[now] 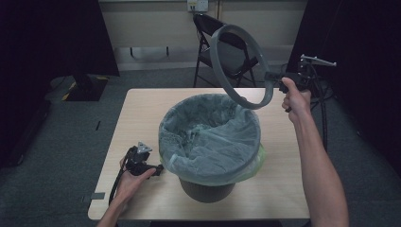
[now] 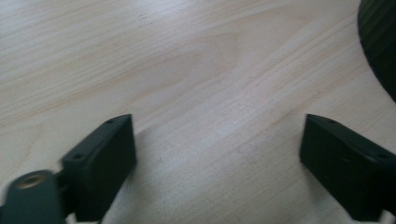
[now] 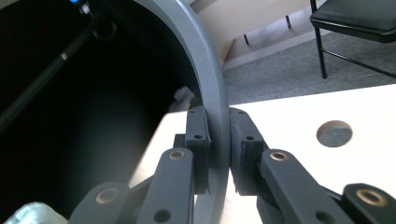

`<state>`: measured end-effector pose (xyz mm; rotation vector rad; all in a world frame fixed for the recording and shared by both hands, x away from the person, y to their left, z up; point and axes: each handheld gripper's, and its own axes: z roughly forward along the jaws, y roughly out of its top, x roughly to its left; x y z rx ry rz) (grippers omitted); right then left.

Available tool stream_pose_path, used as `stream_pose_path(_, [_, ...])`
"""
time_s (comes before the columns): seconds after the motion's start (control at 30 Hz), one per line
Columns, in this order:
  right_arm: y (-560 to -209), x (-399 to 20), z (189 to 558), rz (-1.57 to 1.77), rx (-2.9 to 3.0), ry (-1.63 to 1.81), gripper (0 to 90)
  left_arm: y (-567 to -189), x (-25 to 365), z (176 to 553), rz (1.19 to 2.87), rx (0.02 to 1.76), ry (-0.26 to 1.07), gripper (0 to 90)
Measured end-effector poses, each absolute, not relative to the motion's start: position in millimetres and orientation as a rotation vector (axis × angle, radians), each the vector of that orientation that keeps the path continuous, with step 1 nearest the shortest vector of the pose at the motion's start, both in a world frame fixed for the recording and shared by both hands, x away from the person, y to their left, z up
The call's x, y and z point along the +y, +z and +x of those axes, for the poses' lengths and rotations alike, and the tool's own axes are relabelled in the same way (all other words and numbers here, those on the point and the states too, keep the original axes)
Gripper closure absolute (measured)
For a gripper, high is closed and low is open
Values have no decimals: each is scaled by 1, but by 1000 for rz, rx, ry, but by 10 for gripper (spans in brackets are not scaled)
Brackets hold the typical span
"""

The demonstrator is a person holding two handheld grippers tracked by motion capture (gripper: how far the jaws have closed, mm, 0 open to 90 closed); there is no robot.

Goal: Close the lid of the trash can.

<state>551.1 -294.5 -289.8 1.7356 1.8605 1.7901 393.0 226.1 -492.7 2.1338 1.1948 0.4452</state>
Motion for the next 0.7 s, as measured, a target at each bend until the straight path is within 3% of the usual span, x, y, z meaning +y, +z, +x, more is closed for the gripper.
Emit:
stream_pose_path(0.13, [-283,-290,542,1684,1892,1798,798,-485,229,395,2096,1193,384,185])
stream_pose_path(0.33, [-277,-272,525,1585,1959,1817,795,-451,241,397,1884,1221,330,181])
stream_pose_path(0.7, [-272,-249,500,1469,2057,1804,794,-403,252,395,1776,1144,413,182])
